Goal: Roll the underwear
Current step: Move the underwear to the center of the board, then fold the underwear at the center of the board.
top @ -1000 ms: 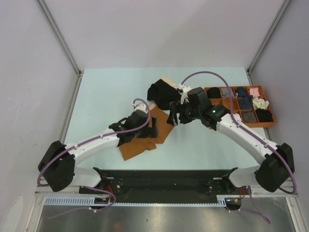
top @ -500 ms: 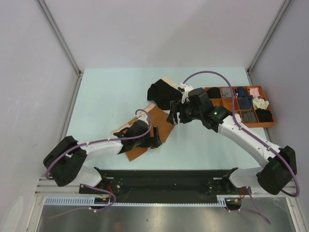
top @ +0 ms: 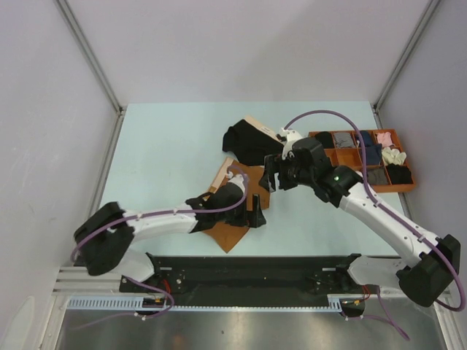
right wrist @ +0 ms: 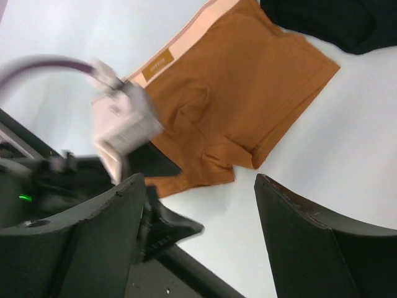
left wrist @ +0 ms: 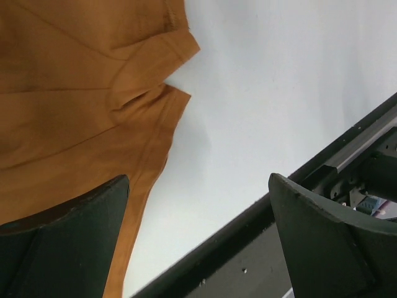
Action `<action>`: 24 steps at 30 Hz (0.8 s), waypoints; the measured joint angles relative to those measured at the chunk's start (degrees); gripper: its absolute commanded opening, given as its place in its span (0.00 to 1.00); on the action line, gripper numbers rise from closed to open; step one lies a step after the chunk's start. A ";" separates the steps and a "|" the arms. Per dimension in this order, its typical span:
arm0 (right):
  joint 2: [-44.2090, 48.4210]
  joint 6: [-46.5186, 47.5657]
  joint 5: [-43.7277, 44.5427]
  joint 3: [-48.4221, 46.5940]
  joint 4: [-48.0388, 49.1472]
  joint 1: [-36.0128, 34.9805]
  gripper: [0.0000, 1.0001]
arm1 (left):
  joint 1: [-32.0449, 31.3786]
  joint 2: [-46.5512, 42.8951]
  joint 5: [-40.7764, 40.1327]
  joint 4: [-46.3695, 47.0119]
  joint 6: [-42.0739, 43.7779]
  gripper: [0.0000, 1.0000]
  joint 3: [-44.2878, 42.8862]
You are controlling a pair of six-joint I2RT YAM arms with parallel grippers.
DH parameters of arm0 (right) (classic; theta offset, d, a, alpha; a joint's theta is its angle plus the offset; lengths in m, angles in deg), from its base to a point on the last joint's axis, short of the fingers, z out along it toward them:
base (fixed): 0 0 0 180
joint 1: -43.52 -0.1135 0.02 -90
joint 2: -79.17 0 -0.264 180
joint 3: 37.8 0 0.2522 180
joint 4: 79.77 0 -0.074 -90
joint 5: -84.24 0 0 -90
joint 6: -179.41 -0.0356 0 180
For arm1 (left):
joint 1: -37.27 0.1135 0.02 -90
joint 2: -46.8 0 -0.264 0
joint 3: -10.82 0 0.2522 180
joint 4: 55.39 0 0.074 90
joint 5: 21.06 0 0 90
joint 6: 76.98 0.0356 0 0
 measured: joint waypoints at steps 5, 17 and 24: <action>5.46 -0.02 0.92 5.16 -0.35 -2.58 0.70 | 2.34 -13.84 -6.91 -11.10 0.70 0.99 -0.94; -8.04 -5.70 8.04 9.99 9.75 -31.17 0.48 | 23.89 -27.54 -13.27 -25.99 -0.13 0.92 8.74; -20.48 -6.54 10.32 10.34 16.70 -37.97 0.47 | 27.85 -32.76 -12.98 -28.55 -2.16 0.91 12.39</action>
